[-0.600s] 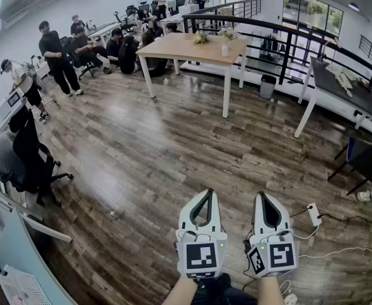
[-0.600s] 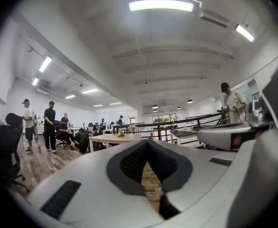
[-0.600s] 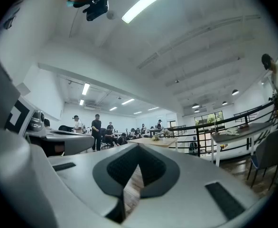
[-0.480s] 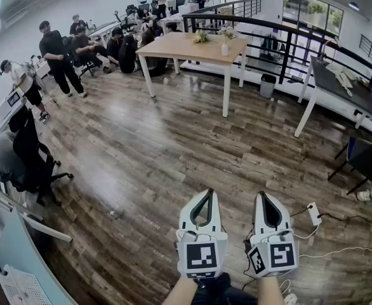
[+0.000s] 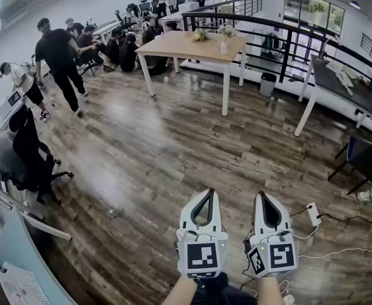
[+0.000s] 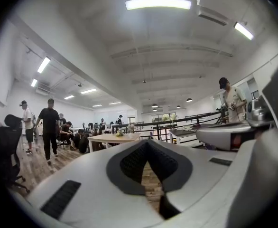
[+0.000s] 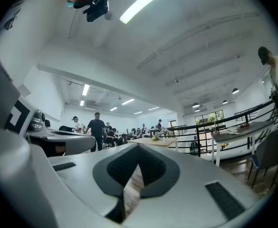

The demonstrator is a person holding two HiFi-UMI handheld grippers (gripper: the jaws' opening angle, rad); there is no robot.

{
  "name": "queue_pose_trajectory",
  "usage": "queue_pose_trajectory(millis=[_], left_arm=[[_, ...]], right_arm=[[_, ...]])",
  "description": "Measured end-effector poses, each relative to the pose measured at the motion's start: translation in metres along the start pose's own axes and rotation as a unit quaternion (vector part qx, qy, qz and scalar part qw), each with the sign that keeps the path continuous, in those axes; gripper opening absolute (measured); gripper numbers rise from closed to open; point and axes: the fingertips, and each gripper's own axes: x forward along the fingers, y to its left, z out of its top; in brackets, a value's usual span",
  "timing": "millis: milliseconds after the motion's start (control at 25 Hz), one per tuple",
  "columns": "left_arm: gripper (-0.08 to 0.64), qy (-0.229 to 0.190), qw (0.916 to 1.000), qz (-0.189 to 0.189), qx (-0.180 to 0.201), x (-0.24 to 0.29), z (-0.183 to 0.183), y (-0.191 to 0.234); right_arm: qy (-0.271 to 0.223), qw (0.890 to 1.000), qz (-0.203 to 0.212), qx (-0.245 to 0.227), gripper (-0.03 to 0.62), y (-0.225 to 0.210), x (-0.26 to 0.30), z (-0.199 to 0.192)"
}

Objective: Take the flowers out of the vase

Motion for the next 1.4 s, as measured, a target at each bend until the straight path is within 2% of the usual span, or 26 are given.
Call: queue_pose_trajectory(millis=[160,320,480,720,960,1120,1400], left_arm=[[0.034,-0.008,0.9999,0.005,0.008,0.002,-0.001,-0.007],[0.034,0.008,0.9999,0.014,-0.002,0.0,-0.006,-0.01],[0.034,-0.002,0.9997,0.022,0.009,0.002,-0.008,-0.007],[0.034,0.016,0.9995,0.027,-0.002,0.014,-0.016,0.001],[0.034,0.004,0.9999,0.012,0.004,0.057,-0.021,0.017],[0.034,-0.001,1.0,-0.002,0.003,0.089,-0.014,0.033],[0.033,-0.009,0.9998,-0.015,0.003,0.141,-0.008,0.078]], right_arm=[[-0.004,1.0,0.004,0.002,-0.003,-0.008,-0.003,-0.001],[0.002,1.0,0.011,0.009,-0.003,-0.012,-0.004,-0.006],[0.009,1.0,0.016,0.022,-0.003,-0.016,-0.001,-0.014],[0.018,0.999,0.02,0.029,-0.003,-0.018,0.017,-0.022],[0.022,0.999,0.014,0.028,-0.003,-0.023,0.057,-0.032],[0.017,1.0,0.001,0.025,-0.003,-0.027,0.091,-0.024],[0.012,1.0,-0.011,0.022,-0.003,-0.021,0.156,-0.02]])
